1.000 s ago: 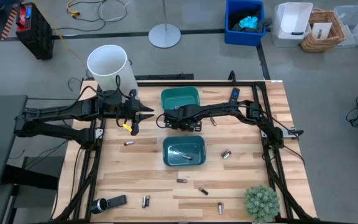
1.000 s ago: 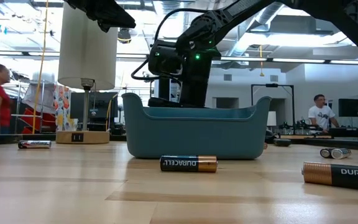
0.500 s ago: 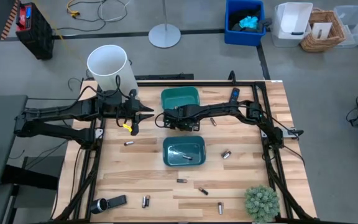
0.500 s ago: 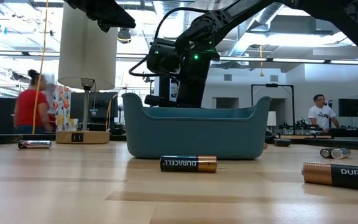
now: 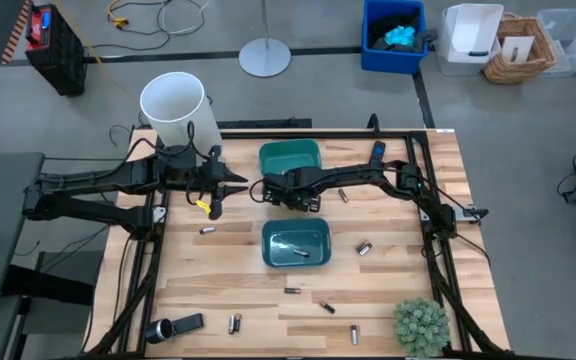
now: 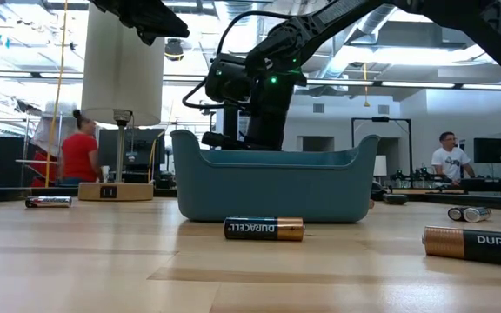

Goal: Sort batteries
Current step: Put the silver battery into the blue bin

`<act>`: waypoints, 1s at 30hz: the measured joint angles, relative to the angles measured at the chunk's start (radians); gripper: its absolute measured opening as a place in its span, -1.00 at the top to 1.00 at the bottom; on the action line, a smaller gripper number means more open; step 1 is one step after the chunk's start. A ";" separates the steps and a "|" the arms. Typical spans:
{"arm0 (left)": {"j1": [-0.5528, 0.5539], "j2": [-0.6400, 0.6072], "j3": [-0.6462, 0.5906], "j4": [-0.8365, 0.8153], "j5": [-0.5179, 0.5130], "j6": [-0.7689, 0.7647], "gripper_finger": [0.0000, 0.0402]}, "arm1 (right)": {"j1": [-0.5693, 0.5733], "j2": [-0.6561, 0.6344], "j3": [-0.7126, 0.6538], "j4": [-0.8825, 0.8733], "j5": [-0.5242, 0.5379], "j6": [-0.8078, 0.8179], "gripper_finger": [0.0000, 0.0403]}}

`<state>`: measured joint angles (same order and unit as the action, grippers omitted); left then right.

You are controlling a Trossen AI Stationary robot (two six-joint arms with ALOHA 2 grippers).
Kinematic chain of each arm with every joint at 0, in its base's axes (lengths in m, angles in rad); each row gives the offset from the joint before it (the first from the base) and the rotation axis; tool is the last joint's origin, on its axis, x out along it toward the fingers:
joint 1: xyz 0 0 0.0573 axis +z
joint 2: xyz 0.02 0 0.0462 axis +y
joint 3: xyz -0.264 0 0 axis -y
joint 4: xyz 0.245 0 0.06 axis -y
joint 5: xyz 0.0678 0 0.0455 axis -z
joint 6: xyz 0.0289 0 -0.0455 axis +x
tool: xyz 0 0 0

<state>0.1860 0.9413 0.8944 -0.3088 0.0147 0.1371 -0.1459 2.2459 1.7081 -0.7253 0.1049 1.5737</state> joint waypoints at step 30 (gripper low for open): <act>0.000 0.000 0.000 0.005 0.007 -0.001 0.59 | -0.035 0.001 0.000 0.021 0.020 0.089 -0.34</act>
<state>0.1857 0.9413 0.8944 -0.3034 0.0216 0.1364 -0.1813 2.2467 1.7084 -0.7039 0.1254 1.6629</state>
